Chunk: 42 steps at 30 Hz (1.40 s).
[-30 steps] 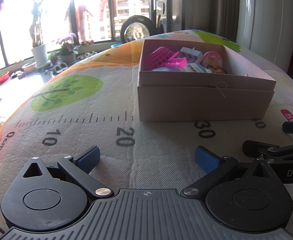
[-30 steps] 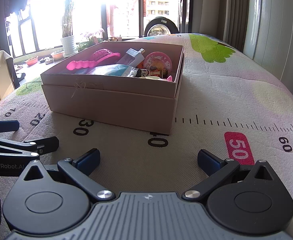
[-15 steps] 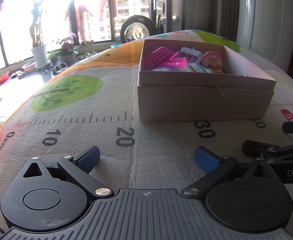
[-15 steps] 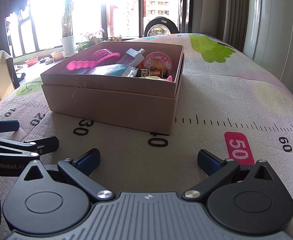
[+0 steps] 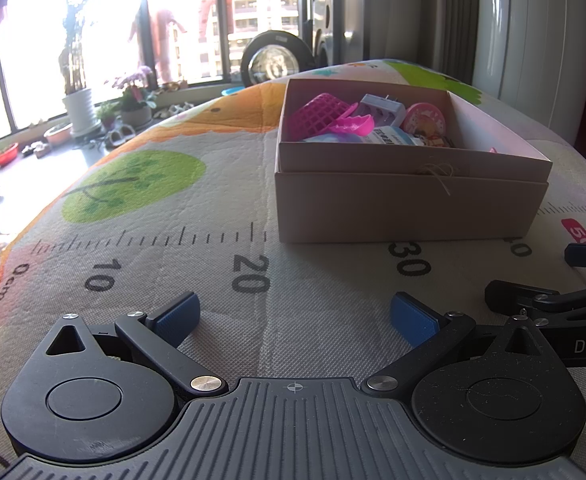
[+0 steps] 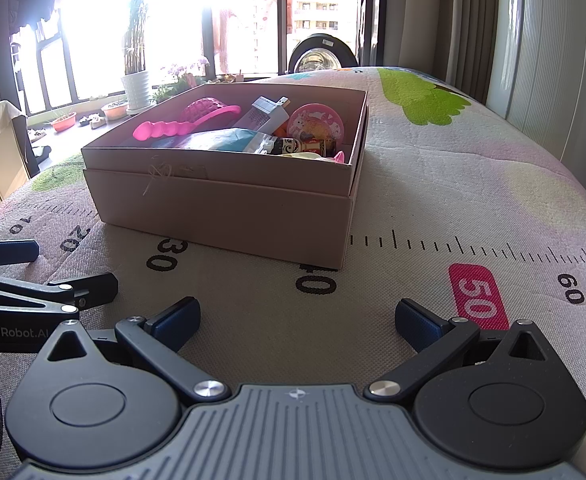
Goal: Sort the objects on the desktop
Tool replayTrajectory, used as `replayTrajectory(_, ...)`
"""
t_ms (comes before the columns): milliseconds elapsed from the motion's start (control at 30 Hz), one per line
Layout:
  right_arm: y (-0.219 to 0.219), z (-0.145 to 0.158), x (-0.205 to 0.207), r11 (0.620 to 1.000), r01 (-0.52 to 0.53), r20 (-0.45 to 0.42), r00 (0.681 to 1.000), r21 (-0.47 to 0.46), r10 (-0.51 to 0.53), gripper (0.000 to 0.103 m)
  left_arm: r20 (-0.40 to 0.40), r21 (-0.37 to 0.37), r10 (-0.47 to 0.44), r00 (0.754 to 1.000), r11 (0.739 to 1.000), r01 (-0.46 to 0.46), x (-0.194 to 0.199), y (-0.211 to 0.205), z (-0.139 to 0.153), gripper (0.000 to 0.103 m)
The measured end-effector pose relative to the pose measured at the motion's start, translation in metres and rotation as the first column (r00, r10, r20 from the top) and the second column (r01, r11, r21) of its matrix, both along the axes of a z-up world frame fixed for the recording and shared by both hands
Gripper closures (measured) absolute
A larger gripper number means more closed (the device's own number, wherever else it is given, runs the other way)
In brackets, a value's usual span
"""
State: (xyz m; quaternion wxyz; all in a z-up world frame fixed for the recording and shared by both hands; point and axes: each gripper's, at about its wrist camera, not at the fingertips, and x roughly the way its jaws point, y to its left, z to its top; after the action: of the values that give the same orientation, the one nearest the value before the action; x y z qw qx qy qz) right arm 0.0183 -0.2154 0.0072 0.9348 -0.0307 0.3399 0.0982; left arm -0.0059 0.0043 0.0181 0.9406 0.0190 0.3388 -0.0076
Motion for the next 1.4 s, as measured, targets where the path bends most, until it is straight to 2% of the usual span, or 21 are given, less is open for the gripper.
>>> replayTrajectory(633, 0.0001, 0.0001, -0.0005, 1.000, 0.000, 0.000, 1.000, 0.000, 0.000, 0.000, -0.005, -0.011, -0.015, 1.000, 1.000, 0.014, 0.0012, 0.0030, 0.0012, 0.000)
replayTrajectory(1133, 0.0003, -0.0001, -0.0004, 1.000, 0.000, 0.000, 1.000, -0.001, 0.000, 0.000, -0.047, -0.017, -0.044, 0.998, 0.999, 0.044, 0.0048, 0.0040, 0.0038, 0.000)
replayTrajectory(1400, 0.0002, 0.0003, -0.0010, 1.000, 0.000, 0.000, 1.000, -0.002, 0.000, 0.000, -0.034, -0.023, -0.043, 0.999, 0.999, 0.042, 0.0028, 0.0039, 0.0030, 0.000)
